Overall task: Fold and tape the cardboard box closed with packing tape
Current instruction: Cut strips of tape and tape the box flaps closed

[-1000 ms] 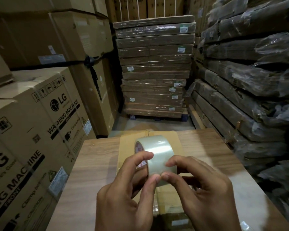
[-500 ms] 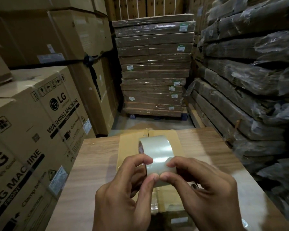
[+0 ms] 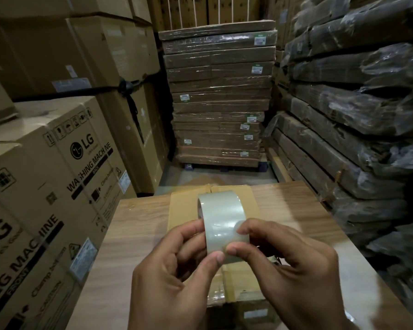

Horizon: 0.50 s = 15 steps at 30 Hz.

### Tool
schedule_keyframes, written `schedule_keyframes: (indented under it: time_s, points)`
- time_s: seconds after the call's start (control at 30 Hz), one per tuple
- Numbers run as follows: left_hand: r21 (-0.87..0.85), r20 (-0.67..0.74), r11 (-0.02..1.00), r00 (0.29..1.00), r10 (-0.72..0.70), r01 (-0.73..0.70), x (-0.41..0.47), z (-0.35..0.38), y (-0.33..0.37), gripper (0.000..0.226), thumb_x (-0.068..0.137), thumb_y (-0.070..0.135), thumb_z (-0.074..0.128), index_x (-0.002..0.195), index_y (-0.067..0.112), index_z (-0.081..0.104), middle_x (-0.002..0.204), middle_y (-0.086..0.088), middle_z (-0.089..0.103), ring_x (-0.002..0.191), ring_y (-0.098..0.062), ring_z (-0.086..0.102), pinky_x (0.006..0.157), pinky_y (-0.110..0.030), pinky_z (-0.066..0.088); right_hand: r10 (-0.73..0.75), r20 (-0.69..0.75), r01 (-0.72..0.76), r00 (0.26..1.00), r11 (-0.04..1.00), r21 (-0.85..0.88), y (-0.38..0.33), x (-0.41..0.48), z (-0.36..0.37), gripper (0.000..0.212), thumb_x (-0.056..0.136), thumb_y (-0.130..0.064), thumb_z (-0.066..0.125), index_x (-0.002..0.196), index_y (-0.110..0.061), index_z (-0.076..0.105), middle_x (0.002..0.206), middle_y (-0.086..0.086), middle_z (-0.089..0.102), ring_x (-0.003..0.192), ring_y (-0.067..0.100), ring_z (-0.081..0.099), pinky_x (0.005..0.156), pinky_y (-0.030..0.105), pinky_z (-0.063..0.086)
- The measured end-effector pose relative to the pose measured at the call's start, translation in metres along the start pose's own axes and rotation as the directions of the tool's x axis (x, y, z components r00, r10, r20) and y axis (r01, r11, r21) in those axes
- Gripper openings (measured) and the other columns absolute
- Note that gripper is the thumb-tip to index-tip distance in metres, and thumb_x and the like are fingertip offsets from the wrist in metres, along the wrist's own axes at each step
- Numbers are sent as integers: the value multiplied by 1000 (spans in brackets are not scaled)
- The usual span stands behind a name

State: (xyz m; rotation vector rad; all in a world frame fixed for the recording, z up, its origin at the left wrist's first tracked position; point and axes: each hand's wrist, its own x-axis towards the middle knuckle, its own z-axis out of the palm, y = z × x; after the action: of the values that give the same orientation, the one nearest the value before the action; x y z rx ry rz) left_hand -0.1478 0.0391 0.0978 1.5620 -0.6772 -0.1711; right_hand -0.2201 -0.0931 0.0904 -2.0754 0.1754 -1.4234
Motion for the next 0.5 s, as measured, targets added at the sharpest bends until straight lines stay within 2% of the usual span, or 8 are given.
schedule_keyframes:
  time_s: [0.1, 0.2, 0.27, 0.33, 0.4, 0.5]
  points:
    - [34, -23, 999, 999, 23, -22, -3, 2, -5, 43, 61, 10, 79, 98, 31, 72, 84, 13, 76, 84, -3, 72, 71, -14, 55, 4, 30, -5, 1000, 1000, 18, 2, -2, 1, 11, 69, -14, 82, 74, -14, 72, 71, -10, 65, 64, 0, 60, 60, 10, 47]
    - [80, -55, 993, 994, 89, -85, -3, 4, -6, 44, 56, 23, 77, 98, 33, 73, 83, 16, 76, 82, -1, 72, 72, -14, 55, 0, 90, -4, 996, 999, 37, 2, -1, 0, 12, 73, -14, 79, 69, -15, 68, 70, -13, 63, 65, 1, 60, 60, 11, 46]
    - [70, -79, 992, 991, 108, -102, -3, 6, -4, 43, 56, 24, 76, 97, 35, 73, 83, 18, 75, 81, 0, 72, 71, -14, 55, 37, 88, -40, 995, 999, 34, -1, 0, -1, 11, 73, -18, 79, 75, -18, 68, 72, -14, 64, 66, 1, 62, 58, 12, 48]
    - [107, -91, 984, 984, 151, -142, -3, 8, -2, 48, 59, 27, 82, 103, 41, 69, 84, 21, 75, 82, 2, 71, 73, -15, 56, 89, 78, -92, 993, 995, 31, -6, 2, -3, 19, 74, -21, 77, 89, -25, 65, 78, -16, 63, 70, 0, 64, 57, 13, 51]
    - [147, -122, 972, 972, 199, -181, -2, 11, -1, 56, 63, 29, 87, 108, 50, 62, 85, 23, 74, 83, 2, 71, 74, -17, 57, 77, 97, -77, 992, 997, 0, -11, 4, -3, 23, 79, -25, 69, 100, -31, 62, 86, -20, 61, 76, -3, 62, 58, 11, 50]
    - [194, -144, 956, 958, 248, -219, -2, 13, -3, 55, 62, 23, 77, 109, 47, 63, 85, 25, 73, 83, 2, 71, 72, -17, 57, 30, 98, -28, 995, 999, -25, -12, 5, -1, 17, 82, -25, 63, 98, -30, 62, 89, -21, 58, 79, -6, 57, 58, 10, 49]
